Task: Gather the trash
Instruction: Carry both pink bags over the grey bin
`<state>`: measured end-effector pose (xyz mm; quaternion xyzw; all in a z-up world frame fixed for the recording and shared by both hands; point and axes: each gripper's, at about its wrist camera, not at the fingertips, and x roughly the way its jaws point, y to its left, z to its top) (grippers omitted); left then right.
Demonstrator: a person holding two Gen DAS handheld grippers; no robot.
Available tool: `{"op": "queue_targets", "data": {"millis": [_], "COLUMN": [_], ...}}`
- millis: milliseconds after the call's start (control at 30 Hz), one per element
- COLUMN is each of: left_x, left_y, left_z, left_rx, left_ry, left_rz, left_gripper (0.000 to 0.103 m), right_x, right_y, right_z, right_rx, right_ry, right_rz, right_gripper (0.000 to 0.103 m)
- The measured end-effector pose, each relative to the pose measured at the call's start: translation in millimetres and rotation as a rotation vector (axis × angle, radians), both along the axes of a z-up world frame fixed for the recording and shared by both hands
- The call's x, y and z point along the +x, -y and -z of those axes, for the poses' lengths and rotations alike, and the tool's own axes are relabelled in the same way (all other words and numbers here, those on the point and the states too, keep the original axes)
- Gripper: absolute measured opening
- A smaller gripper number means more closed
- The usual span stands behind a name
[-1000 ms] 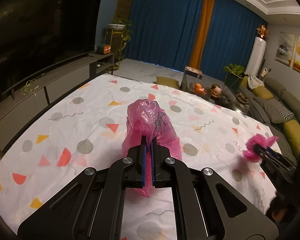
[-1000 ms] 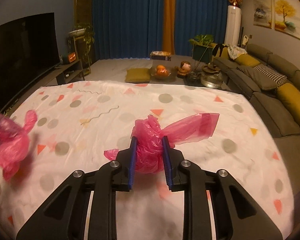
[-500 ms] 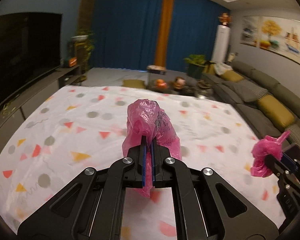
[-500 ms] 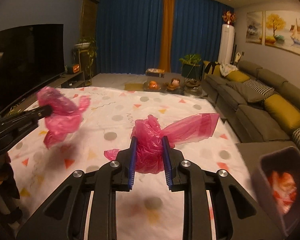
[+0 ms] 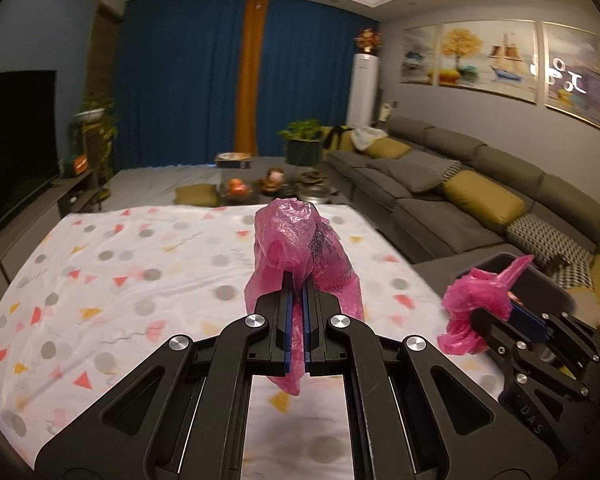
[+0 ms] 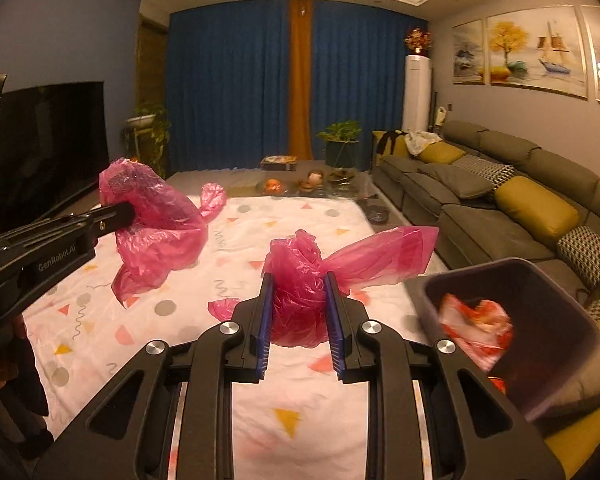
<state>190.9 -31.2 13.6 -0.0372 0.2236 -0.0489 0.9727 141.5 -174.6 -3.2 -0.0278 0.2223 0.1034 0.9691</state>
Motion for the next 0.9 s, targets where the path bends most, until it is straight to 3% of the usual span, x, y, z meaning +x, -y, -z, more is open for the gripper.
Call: {"op": "queue_targets", "data": {"millis": [500,900], "left_x": [9.9,43.2], "left_y": [140.3,203.4], "left_z": [3.4,44.1], "left_rx": [0.012,0.0], "left_ry": [0.002,-0.083], "left_rz": [0.307,0.443], "left_gripper": [0.003,0.003], "right_x": [-16.8,-9.9], "right_y": [134.0,175.5], "right_z": [2.2,15.1], "right_rx": [0.121,0.152], "right_ry": [0.017,-0.011], "right_rz": [0.288,0.384], "right_gripper": [0.025,0.025]}}
